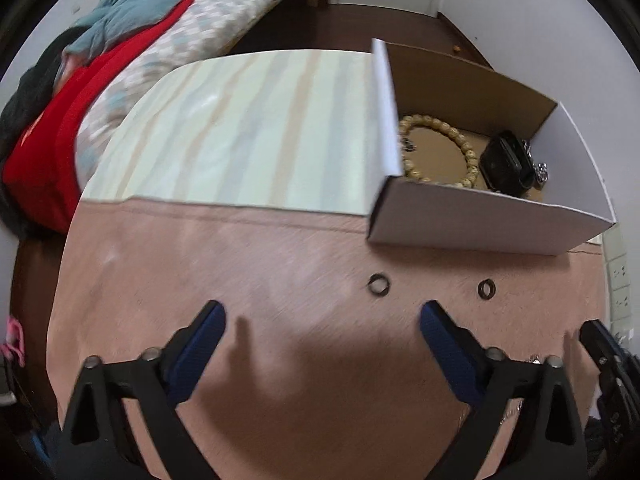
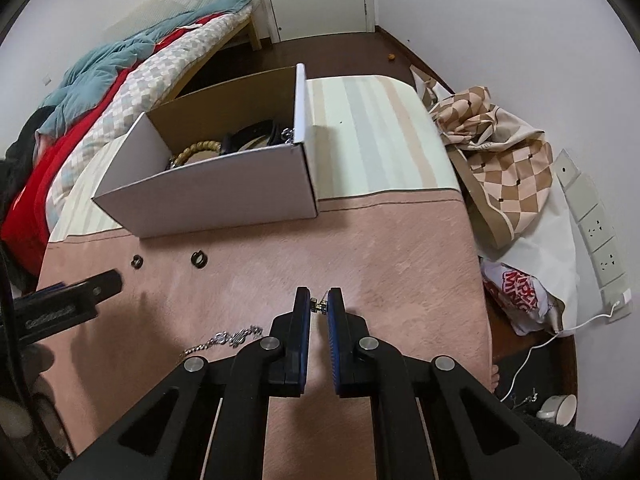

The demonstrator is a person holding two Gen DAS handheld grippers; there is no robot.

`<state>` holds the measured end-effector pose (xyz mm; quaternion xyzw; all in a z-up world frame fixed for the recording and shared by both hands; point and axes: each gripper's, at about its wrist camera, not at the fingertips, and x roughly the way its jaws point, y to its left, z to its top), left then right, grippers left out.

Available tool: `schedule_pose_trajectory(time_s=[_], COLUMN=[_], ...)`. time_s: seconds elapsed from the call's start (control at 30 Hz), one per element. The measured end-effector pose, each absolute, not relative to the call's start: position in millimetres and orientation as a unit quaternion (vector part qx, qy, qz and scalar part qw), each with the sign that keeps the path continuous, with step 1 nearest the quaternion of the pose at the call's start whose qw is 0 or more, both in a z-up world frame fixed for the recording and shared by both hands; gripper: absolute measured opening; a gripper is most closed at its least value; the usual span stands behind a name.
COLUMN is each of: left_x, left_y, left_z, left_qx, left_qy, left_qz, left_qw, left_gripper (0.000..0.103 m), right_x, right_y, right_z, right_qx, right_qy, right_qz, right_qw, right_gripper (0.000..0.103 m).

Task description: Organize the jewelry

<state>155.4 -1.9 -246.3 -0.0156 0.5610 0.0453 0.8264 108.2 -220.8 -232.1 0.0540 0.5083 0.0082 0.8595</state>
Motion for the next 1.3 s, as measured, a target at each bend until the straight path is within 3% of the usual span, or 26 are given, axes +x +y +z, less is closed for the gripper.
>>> schedule_pose_trajectory(time_s=[0.07, 0.13, 0.2, 0.27, 0.33, 0.57, 0.83, 1.07, 1.3], left_x=[161.0, 163.5, 164.1, 164.6, 165.5, 161.2, 146.4, 200.9, 254.5], left_y=[-8.0, -12.0, -15.5, -17.1, -19.3, -14.2, -15.9, -18.7, -21.4], left_z=[-250.6, -251.6, -250.7, -249.4, -249.7, -241.5, -183.2, -152.1, -157.3], left_qx=[-0.006, -0.002, 0.002, 0.002, 0.003, 0.001, -0.027, -0.05, -0.054], left_qy=[0.565, 0.559, 0.553, 0.547, 0.547, 0.537, 0.509, 0.519, 0.548], left_qz=[0.04, 0.036, 0.029, 0.022, 0.013, 0.008, -0.038, -0.074, -0.069], left_qw=[0.824, 0.828, 0.833, 0.837, 0.837, 0.844, 0.859, 0.85, 0.832], left_gripper=[0.072, 0.067, 0.053, 0.023, 0.011, 0.01, 0.01, 0.01, 0.011], right_x=[110.6, 112.1, 113.4, 114.3, 115.1, 115.3, 120.6, 178.2, 257.6], right_y=[-224.8, -228.0, -230.4, -232.7, -234.1, -228.5, -215.9, -208.2, -202.2], right_z=[-232.0, -231.7, -231.7, -231.6, -231.0, -219.9, -176.1, -147.3, -165.6], right_qx=[0.056, 0.059, 0.06, 0.061, 0.063, 0.063, 0.086, 0.109, 0.113], right_qy=[0.508, 0.507, 0.507, 0.506, 0.505, 0.498, 0.474, 0.478, 0.538], right_qz=[0.005, 0.001, -0.001, -0.004, -0.006, -0.001, 0.04, 0.086, 0.107], right_qw=[0.859, 0.86, 0.86, 0.86, 0.861, 0.865, 0.875, 0.867, 0.828], right_gripper=[0.009, 0.009, 0.009, 0.009, 0.009, 0.009, 0.009, 0.009, 0.009])
